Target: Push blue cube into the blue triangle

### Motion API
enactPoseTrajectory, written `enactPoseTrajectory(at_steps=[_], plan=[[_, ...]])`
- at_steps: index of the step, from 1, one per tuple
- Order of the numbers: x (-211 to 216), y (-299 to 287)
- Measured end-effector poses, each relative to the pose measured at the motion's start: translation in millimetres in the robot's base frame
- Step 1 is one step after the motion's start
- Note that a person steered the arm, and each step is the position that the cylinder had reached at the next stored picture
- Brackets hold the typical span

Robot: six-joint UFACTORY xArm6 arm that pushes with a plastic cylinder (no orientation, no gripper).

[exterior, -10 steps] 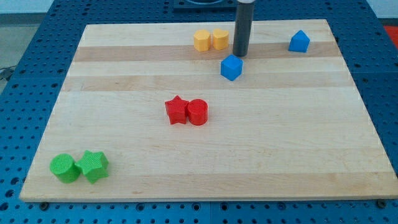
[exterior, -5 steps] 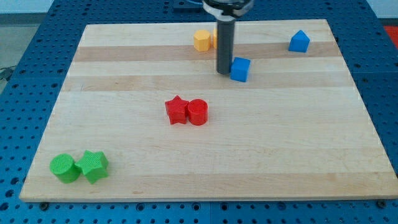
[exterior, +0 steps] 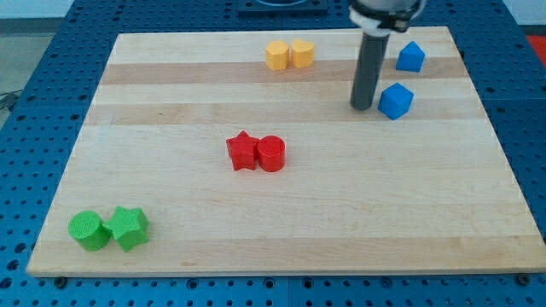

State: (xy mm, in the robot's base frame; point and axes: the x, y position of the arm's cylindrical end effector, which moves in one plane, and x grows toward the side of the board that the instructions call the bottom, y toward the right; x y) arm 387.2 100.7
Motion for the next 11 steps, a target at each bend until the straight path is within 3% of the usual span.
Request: enactPoseTrajectory(at_steps=[2, 4, 8, 10, 11], plan=[[44.7, -19.1], [31.2, 25.0], [-22.2, 32.1], [38.8, 35.2], [44.7, 59.2]])
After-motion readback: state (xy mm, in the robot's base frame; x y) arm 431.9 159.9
